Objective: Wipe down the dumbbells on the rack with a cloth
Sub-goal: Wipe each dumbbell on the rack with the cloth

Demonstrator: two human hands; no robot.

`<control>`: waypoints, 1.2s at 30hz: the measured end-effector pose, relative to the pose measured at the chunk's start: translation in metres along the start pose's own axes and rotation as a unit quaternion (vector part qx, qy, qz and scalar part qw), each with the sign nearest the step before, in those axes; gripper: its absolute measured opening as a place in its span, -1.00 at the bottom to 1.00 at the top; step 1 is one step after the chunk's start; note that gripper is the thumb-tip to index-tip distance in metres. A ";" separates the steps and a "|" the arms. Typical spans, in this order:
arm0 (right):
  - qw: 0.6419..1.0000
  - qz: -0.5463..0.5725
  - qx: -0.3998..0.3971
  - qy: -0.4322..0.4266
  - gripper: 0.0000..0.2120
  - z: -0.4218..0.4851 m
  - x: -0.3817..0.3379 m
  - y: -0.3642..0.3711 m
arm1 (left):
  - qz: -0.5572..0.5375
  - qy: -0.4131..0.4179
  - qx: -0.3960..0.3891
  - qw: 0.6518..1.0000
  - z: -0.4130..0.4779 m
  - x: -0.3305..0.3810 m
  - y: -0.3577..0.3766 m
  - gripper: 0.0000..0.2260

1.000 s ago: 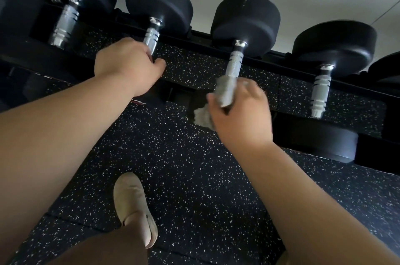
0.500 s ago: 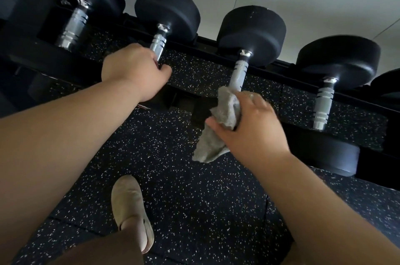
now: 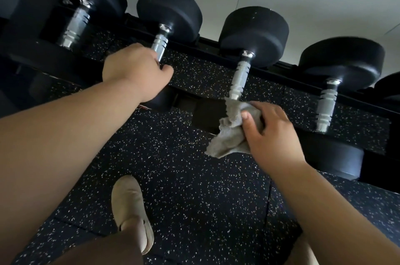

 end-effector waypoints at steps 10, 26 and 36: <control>0.979 -0.137 -0.005 -0.153 -0.78 0.035 -0.088 0.017 | -0.005 0.009 -0.001 1.000 0.002 0.001 0.000 -0.63; 0.960 -0.102 -0.199 0.167 -0.41 0.093 -0.045 0.015 | -0.026 0.004 0.002 1.000 0.000 0.000 0.001 -0.70; 0.974 -0.033 -0.173 0.145 -0.52 0.099 -0.035 0.012 | -0.031 -0.001 -0.002 1.000 -0.001 0.000 0.001 -0.69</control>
Point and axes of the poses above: each hand's wrist, its own z-axis towards the middle knuckle, its own y-axis out of the palm, x = y × z, the point moved 6 cm from there along z, towards the middle knuckle, and after that the axes turned 3 degrees about y, right-handed, at the moved point
